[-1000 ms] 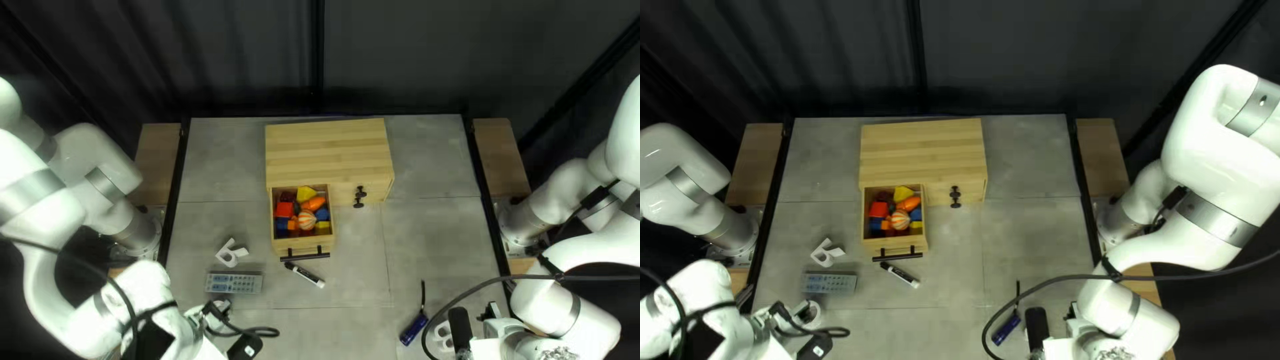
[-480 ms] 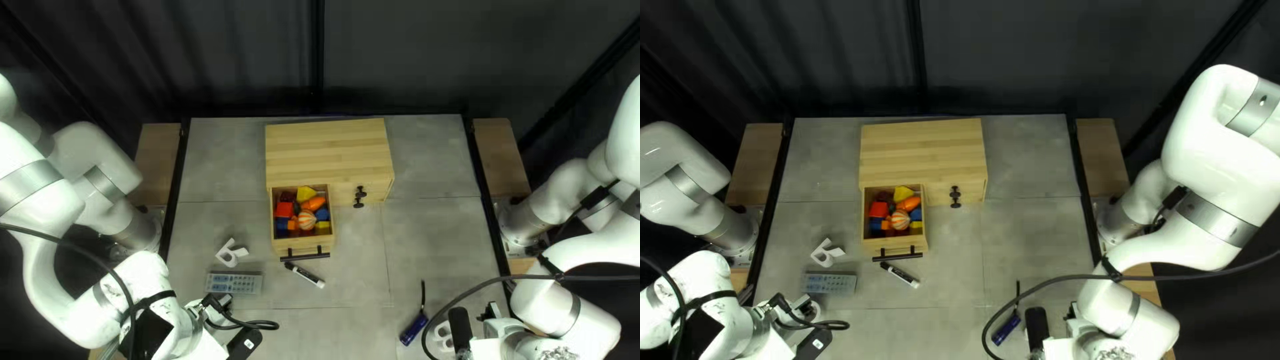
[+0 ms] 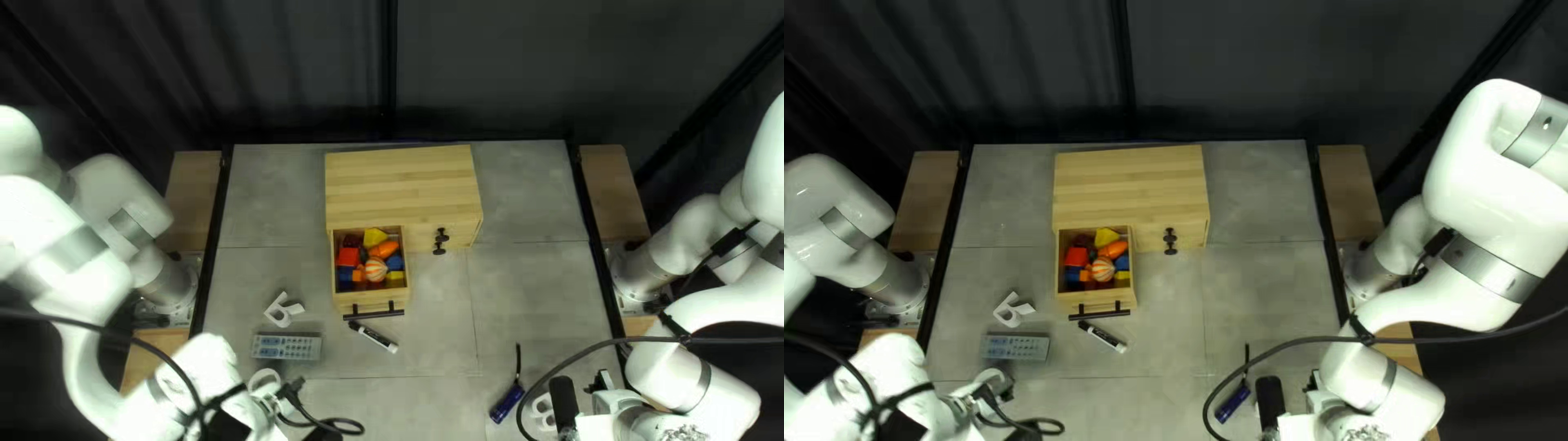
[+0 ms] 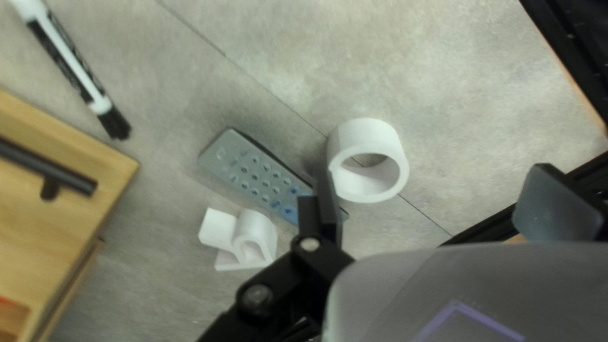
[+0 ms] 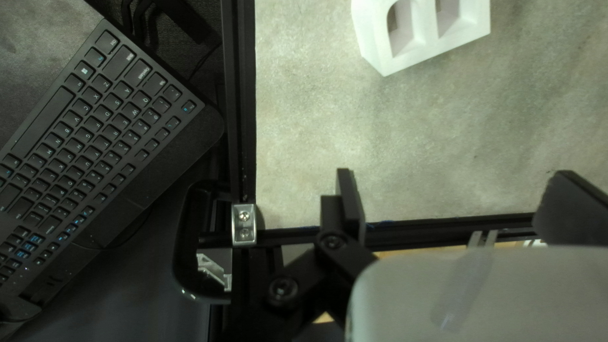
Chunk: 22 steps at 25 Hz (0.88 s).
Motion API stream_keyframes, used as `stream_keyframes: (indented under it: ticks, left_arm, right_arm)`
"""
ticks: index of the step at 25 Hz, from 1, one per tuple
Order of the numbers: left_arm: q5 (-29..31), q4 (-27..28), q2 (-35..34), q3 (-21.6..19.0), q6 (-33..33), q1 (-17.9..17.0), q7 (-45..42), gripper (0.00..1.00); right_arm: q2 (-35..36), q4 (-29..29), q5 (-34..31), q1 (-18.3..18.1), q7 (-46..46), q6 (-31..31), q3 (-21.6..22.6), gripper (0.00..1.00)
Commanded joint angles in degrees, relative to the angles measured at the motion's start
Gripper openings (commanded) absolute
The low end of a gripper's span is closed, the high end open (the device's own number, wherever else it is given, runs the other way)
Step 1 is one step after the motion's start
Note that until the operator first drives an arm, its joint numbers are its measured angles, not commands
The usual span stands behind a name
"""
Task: Open drawers and place objects into drawer and close
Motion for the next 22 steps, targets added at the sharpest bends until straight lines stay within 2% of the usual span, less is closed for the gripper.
stream_keyframes:
  ticks: [1, 7, 11, 18, 22]
  left_arm:
    - [1.18, -0.54, -1.12, -0.28, 1.30, -0.28, 0.77, 1.00]
    - [4.79, 1.78, -3.35, -0.56, 7.24, -0.53, 5.21, 1.00]
    - [8.29, 4.79, -2.05, 0.03, 10.07, -0.03, 13.13, 1.00]
    - [13.76, -2.18, -5.32, 2.70, 4.00, 2.43, 21.27, 1.00]
    - [16.25, -2.88, -5.14, 4.25, 2.17, 3.81, 25.90, 1.00]
  right_arm:
    - [0.00, 0.00, 0.00, 0.00, 0.00, 0.00, 0.00, 1.00]
    - [0.00, 0.00, 0.00, 0.00, 0.00, 0.00, 0.00, 1.00]
    - [0.00, 0.00, 0.00, 0.00, 0.00, 0.00, 0.00, 1.00]
    - [0.00, 0.00, 0.00, 0.00, 0.00, 0.00, 0.00, 1.00]
    - [0.00, 0.00, 0.00, 0.00, 0.00, 0.00, 0.00, 1.00]
